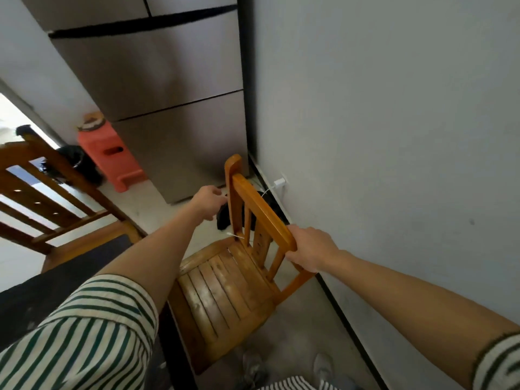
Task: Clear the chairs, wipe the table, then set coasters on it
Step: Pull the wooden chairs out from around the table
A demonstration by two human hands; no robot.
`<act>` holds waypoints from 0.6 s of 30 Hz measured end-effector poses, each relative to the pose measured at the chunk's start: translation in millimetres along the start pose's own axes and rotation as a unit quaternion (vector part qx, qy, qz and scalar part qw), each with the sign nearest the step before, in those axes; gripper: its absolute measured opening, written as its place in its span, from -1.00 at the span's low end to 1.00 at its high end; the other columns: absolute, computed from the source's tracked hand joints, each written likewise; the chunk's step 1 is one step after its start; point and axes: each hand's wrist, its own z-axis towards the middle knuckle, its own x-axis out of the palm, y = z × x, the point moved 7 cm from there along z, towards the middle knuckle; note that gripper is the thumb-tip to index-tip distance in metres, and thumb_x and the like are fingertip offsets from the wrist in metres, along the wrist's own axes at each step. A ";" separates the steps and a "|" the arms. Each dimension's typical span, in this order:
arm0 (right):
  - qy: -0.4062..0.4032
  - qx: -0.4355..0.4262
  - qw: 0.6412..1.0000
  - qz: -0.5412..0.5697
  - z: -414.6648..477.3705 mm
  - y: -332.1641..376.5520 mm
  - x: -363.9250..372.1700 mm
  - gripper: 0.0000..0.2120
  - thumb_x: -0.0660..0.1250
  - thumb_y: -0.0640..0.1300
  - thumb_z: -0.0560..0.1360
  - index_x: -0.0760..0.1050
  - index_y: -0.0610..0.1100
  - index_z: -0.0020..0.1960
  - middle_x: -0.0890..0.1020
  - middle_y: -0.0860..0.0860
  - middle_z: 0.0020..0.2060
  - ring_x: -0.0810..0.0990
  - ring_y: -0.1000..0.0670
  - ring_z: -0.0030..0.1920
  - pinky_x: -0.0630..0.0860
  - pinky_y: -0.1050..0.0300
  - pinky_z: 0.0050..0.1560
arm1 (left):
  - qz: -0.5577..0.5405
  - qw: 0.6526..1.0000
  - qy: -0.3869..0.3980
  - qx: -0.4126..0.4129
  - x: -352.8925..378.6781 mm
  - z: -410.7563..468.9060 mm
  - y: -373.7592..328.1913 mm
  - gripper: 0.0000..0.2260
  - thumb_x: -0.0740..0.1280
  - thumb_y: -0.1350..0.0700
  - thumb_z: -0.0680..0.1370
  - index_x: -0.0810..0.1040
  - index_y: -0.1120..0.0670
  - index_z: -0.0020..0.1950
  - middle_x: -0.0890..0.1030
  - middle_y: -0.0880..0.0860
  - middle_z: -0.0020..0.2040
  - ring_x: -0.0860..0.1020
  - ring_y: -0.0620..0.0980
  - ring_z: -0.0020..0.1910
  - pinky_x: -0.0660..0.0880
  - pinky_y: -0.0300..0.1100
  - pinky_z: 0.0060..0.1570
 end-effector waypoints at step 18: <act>-0.018 -0.389 0.883 -0.262 -123.2 101.2 57.8 -0.82 0.28 0.02 0.52 0.52 -0.02 0.08 0.58 -0.02 0.03 0.52 -0.07 0.10 0.43 -0.08 0.20 | -0.054 0.963 -0.155 -0.212 67.1 -348.8 180.7 -0.74 0.32 0.04 0.59 0.51 0.11 0.23 0.58 0.07 0.13 0.55 0.06 0.11 0.50 -0.09 0.10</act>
